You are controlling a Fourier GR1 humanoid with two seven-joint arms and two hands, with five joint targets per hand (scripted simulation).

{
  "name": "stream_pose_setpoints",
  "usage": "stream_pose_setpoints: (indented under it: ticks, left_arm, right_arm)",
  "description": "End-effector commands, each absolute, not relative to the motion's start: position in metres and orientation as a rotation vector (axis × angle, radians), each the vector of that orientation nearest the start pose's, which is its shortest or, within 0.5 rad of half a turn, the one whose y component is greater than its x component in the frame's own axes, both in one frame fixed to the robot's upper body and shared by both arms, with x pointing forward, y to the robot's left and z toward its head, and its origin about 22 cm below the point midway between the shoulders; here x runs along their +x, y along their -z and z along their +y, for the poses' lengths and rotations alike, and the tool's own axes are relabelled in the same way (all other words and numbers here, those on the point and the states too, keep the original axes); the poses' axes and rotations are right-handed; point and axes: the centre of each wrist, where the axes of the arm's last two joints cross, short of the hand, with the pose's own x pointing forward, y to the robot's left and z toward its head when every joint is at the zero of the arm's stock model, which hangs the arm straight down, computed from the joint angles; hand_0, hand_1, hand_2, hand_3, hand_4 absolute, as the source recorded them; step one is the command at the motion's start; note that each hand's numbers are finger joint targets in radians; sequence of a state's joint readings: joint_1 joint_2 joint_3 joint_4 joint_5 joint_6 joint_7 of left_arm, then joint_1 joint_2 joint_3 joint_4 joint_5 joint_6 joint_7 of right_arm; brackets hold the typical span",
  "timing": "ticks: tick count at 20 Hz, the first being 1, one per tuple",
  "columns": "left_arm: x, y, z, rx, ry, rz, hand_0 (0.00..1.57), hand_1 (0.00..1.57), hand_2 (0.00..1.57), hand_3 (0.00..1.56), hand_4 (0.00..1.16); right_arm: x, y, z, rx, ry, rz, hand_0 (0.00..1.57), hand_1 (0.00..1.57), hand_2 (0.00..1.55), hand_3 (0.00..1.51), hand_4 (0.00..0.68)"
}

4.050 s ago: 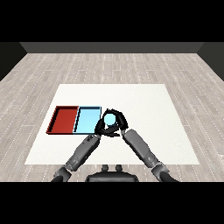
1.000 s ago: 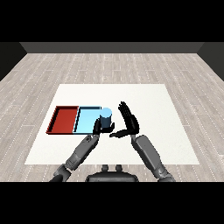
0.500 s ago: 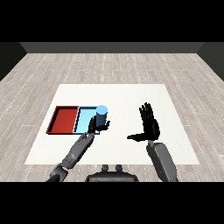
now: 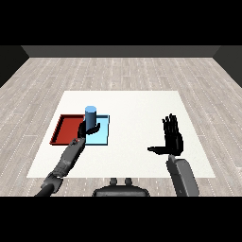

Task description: Pick the blue can and put it in the blue box

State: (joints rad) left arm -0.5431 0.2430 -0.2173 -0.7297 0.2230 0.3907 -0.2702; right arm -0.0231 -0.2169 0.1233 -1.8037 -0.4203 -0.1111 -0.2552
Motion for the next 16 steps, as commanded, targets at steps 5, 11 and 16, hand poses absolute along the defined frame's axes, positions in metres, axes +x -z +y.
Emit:
stream_pose_setpoints:
  ticks: [5,11,16]
  left_arm:
    - [0.371,0.05,0.264,0.483,0.112,-1.297,1.57,1.57,1.57,1.49,1.05]
    - [0.375,0.058,0.258,0.575,0.179,-1.104,1.55,1.55,1.48,1.38,0.97]
    - [0.358,0.077,0.272,0.612,0.264,-0.987,1.38,1.38,1.3,1.0,0.88]
  right_arm:
    - [0.255,-0.056,-0.237,0.2,0.147,-1.985,0.0,0.0,0.0,0.0,0.0]
    - [0.267,-0.043,-0.234,0.217,0.216,-1.942,0.0,0.0,0.0,0.0,0.0]
    - [0.268,-0.022,-0.24,0.185,0.218,-1.924,0.0,0.0,0.0,0.0,0.0]
